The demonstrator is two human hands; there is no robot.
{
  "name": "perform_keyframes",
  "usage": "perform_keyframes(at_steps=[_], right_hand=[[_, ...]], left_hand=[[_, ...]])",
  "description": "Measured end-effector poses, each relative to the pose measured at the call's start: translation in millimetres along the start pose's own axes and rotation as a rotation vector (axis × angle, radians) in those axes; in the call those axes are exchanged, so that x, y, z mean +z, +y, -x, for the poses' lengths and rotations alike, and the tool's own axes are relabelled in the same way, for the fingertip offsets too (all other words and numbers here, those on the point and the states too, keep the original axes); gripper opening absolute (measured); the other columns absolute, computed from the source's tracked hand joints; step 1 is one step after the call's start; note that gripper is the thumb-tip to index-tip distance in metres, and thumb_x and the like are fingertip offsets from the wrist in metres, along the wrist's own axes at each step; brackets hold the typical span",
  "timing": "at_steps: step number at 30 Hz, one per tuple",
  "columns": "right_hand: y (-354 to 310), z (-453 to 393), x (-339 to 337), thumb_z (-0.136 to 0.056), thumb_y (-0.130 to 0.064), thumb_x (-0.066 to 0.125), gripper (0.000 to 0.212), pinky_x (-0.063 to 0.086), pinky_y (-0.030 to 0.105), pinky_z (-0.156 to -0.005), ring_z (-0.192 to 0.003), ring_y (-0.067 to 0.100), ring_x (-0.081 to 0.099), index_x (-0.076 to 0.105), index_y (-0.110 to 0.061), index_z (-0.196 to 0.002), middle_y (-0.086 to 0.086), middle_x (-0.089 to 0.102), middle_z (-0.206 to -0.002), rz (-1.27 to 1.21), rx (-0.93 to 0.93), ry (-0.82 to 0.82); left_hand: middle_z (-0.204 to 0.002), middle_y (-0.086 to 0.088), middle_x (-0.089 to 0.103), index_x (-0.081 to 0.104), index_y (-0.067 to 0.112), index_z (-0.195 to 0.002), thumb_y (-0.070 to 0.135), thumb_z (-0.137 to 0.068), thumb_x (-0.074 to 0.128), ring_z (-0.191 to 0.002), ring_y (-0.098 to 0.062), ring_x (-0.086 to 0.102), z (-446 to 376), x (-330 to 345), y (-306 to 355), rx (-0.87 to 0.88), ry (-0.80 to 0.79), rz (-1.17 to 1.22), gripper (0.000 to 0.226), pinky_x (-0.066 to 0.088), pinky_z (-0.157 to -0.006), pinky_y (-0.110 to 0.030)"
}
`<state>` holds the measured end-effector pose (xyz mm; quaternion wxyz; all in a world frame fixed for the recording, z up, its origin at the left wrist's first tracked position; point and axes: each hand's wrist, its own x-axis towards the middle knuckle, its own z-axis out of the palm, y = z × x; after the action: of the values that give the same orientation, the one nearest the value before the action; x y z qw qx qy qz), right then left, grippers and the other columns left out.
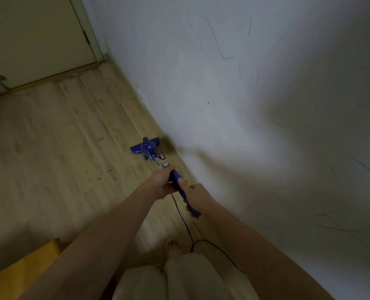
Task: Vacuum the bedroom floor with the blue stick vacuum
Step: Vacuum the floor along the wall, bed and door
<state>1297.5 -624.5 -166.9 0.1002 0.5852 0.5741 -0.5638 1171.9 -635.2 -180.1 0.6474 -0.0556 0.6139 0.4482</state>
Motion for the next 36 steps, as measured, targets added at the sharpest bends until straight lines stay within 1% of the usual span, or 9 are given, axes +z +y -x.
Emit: perform_keyframes(at_steps=[4,7,9,11,15,20,26,30,36], right_hand=[[-6.2,27.1,-4.7,-0.098,-0.061,0.03,0.058,0.042,0.019,-0.041,-0.035,0.01,0.047,0.05,-0.007,-0.093,0.005,0.055,-0.061,0.018,-0.01,-0.019],[-11.3,52.2,-11.3,-0.099,-0.059,0.032,0.056,0.041,0.018,-0.041,-0.039,0.011,0.049,0.051,-0.007,-0.092,0.005,0.055,-0.063,0.026,-0.003,-0.004],[-14.7,67.0,-20.6,-0.1,-0.057,0.031,0.054,0.041,0.017,-0.043,-0.042,0.01,0.049,0.052,-0.009,-0.087,0.003,0.055,-0.064,0.09,-0.021,0.003],[-17.0,78.1,-32.8,-0.101,-0.056,0.029,0.053,0.041,0.019,-0.047,-0.042,0.01,0.048,0.05,-0.012,-0.078,0.002,0.054,-0.062,0.163,-0.041,0.006],[-11.7,85.5,-49.9,-0.101,-0.055,0.03,0.054,0.04,0.015,-0.038,-0.029,0.006,0.047,0.049,-0.01,-0.077,0.003,0.054,-0.058,0.105,-0.023,0.038],[5.6,63.9,-22.0,-0.102,-0.054,0.025,0.053,0.036,0.017,-0.049,-0.049,0.009,0.045,0.045,-0.016,-0.07,-0.001,0.049,-0.062,0.194,-0.013,0.088],[1.2,17.8,-0.7,-0.101,-0.057,0.022,0.055,0.032,0.01,-0.036,-0.046,0.006,0.044,0.05,-0.013,-0.085,-0.003,0.049,-0.063,0.158,-0.007,-0.004],[-11.2,-13.7,4.9,-0.099,-0.061,0.026,0.056,0.044,0.02,-0.045,-0.046,0.01,0.05,0.05,-0.011,-0.091,0.001,0.055,-0.066,0.035,0.056,-0.038],[-25.6,-19.8,4.2,-0.1,-0.058,0.027,0.059,0.04,0.016,-0.037,-0.038,0.009,0.048,0.053,-0.005,-0.09,0.003,0.055,-0.063,0.019,-0.012,-0.046]], left_hand=[[-0.096,-0.016,0.057,0.05,0.005,-0.1,0.021,-0.099,0.052,-0.091,-0.03,0.06,17.4,-1.9,-3.3,-0.014,-0.027,0.007,0.017,0.053,-0.073,-0.041],[-0.107,-0.017,0.056,0.047,0.005,-0.117,0.024,-0.098,0.053,-0.102,-0.03,0.058,33.4,-1.6,-8.3,-0.017,-0.07,0.022,0.028,0.054,-0.065,-0.037],[-0.11,-0.016,0.056,0.046,0.005,-0.123,0.025,-0.098,0.054,-0.098,-0.028,0.06,41.7,1.2,-14.5,-0.024,-0.103,0.057,0.033,0.054,-0.059,-0.035],[-0.111,-0.016,0.057,0.047,0.005,-0.121,0.024,-0.097,0.055,-0.093,-0.026,0.062,47.5,8.1,-19.9,-0.034,-0.14,0.106,0.031,0.055,-0.055,-0.033],[-0.103,-0.013,0.059,0.05,0.005,-0.113,0.025,-0.099,0.053,-0.087,-0.023,0.062,48.6,27.3,-21.9,-0.026,-0.167,0.085,0.024,0.056,-0.054,-0.031],[-0.092,-0.014,0.058,0.048,0.007,-0.107,0.022,-0.098,0.053,-0.081,-0.025,0.061,36.0,17.6,-25.9,-0.018,-0.119,0.002,0.019,0.056,-0.071,-0.038],[-0.099,-0.017,0.065,0.05,0.007,-0.106,0.028,-0.098,0.052,-0.085,-0.029,0.065,6.0,-3.9,-14.6,0.0,-0.048,0.013,0.022,0.055,-0.076,-0.041],[-0.095,-0.015,0.063,0.047,0.004,-0.115,0.027,-0.1,0.05,-0.081,-0.026,0.062,-12.8,-5.5,5.2,0.02,-0.016,0.022,0.028,0.053,-0.074,-0.039],[-0.09,-0.014,0.062,0.052,0.006,-0.097,0.027,-0.098,0.053,-0.08,-0.025,0.062,-18.8,-13.5,18.9,0.014,0.021,0.037,0.021,0.054,-0.076,-0.039]])
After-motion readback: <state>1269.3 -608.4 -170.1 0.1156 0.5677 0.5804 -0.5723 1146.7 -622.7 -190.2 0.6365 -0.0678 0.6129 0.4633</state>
